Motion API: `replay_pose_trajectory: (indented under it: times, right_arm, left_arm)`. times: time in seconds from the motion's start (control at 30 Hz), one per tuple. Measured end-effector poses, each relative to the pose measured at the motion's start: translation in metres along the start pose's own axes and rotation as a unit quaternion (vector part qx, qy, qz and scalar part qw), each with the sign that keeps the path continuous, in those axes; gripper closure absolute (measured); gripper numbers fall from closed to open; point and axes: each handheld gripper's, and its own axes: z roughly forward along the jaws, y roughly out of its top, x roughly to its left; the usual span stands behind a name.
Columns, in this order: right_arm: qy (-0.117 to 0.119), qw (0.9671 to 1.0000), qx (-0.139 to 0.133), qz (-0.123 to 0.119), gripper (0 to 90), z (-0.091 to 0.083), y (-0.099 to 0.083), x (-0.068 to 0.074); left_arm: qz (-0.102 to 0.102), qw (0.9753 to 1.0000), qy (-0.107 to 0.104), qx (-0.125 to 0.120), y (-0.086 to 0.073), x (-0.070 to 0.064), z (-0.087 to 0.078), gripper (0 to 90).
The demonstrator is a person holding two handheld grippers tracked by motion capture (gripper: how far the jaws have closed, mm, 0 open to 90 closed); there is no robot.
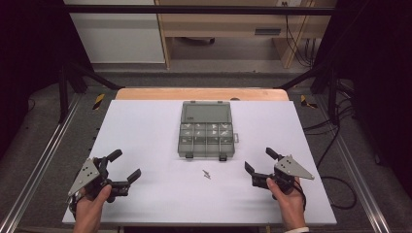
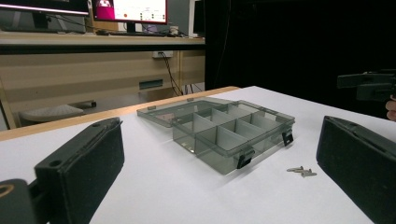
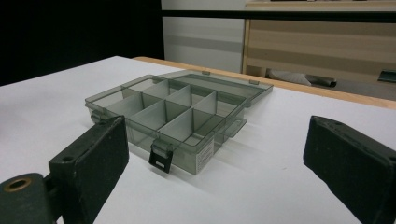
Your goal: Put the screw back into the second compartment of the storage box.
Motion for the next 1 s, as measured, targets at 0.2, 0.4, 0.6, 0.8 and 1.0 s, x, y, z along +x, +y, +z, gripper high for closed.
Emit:
replay_pose_trajectory:
  times: [0.2,0.4,0.6,0.8,1.0]
  right_arm:
    - [0.004,0.9999,0.012,-0.010,6.7,0.002,0.000,0.006]
    - [0.011,0.9988,0.040,-0.024,6.2,0.004,-0.002,0.010]
    - [0.015,0.9927,0.100,-0.066,5.5,0.007,0.019,0.024]
    - [0.048,0.9801,0.172,-0.087,5.3,0.016,0.053,0.032]
    - [0.068,0.9644,0.228,-0.115,4.9,0.030,0.075,0.039]
  left_arm:
    - [-0.001,1.0000,-0.003,-0.002,0.000,-0.002,0.000,0.8]
    - [0.005,1.0000,-0.008,0.002,0.000,-0.003,0.001,1.0]
    - [0.001,1.0000,-0.008,-0.002,0.001,-0.003,0.001,1.1]
    - [-0.009,0.9997,-0.022,0.011,0.000,-0.004,0.004,1.4]
    - [-0.003,0.9996,-0.024,0.014,-0.001,-0.005,0.005,1.4]
